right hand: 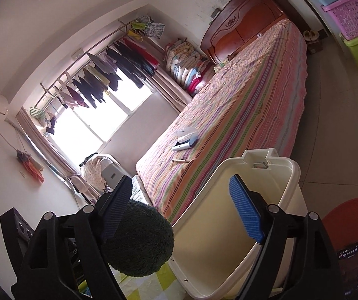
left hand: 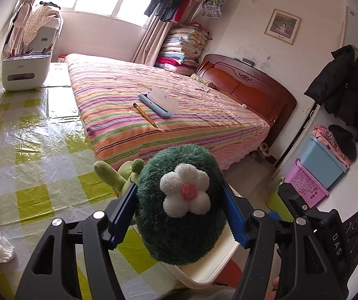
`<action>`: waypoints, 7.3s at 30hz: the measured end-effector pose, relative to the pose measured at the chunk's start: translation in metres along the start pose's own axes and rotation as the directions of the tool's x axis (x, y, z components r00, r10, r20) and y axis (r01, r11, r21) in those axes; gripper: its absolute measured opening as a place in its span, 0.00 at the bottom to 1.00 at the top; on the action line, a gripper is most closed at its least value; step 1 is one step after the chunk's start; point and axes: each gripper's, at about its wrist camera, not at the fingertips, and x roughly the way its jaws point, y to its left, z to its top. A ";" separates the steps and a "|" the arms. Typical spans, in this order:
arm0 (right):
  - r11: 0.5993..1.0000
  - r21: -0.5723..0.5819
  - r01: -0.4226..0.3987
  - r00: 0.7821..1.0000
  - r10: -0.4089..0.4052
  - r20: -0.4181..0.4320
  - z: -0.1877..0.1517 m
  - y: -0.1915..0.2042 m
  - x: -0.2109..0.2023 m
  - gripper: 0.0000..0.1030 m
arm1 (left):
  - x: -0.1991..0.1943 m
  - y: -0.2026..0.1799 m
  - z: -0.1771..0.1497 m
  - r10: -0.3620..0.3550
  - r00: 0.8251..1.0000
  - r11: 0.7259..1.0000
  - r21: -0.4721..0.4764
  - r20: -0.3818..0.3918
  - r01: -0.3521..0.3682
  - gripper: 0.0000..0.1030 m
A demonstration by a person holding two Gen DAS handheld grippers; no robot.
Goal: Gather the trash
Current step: 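Carry both items over the cream bin and open both grippers to drop them, then grasp the green plastic packet with the left gripper while the right gripper grasps white tissue, then carry the green packet and white tissue over the cream bin with both grippers, then open both grippers to drop the packet and tissue into the bin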
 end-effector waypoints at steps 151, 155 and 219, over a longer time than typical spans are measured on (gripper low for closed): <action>0.958 -0.286 0.036 0.989 -0.076 -0.129 -0.016 0.060 0.044 0.28 | -0.049 0.094 -0.004 -0.201 0.979 0.890 -0.412 0.035 0.197 0.17; 0.963 -0.264 0.045 0.990 -0.080 -0.121 -0.013 0.054 0.042 0.28 | -0.037 0.076 -0.008 -0.222 0.975 0.902 -0.380 0.003 0.206 0.17; 0.974 -0.224 -0.023 0.987 0.058 0.151 -0.009 0.052 -0.005 0.75 | 0.059 0.007 -0.009 -0.310 0.922 0.916 -0.333 -0.232 0.224 0.62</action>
